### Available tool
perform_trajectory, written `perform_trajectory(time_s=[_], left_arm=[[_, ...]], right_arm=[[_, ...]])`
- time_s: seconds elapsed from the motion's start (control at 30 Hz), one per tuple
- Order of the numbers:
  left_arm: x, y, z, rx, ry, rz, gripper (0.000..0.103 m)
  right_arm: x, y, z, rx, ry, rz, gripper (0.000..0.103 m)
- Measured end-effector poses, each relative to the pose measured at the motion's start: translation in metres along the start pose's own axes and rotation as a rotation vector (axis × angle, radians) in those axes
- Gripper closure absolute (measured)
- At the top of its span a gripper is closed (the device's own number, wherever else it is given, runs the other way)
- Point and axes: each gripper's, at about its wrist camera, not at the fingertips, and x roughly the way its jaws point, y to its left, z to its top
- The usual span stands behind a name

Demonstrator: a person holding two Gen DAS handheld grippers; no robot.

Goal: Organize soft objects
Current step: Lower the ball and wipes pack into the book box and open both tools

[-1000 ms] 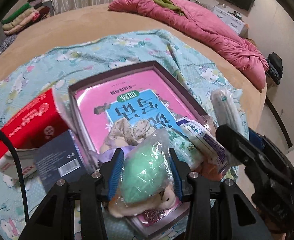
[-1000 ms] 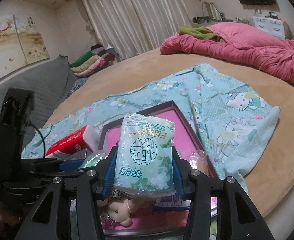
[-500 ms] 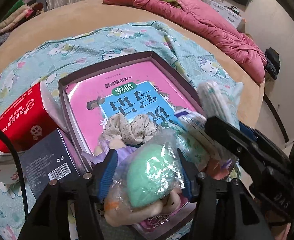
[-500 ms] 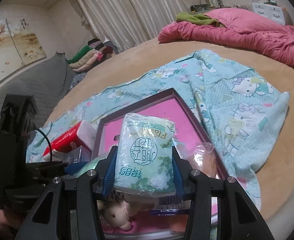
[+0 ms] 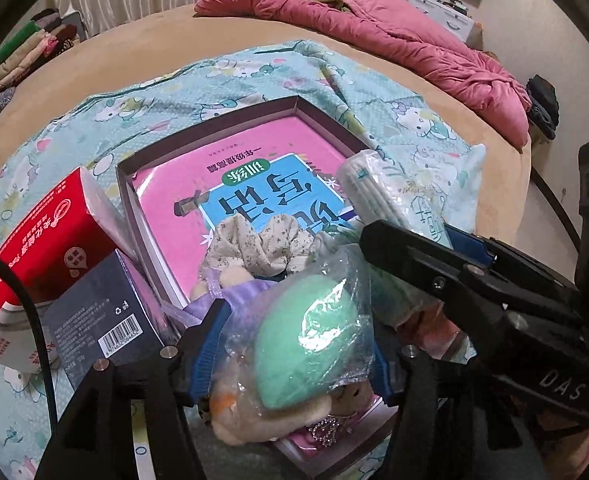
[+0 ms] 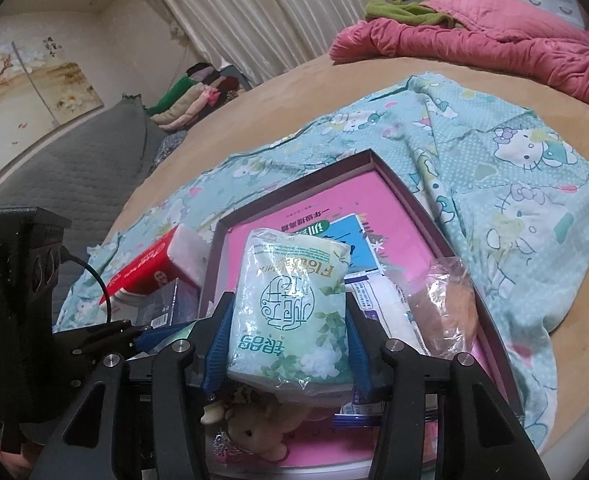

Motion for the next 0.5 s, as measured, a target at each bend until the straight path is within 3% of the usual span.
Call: perform_trajectory(time_s=[0.5], left_arm=[[-0.0054,-0.0027,-0.0008,0.012,-0.009,0.025,0.042]], right_arm=[[-0.0059,-0.0032,0.0008,0.011,-0.03,-0.008,0.036]])
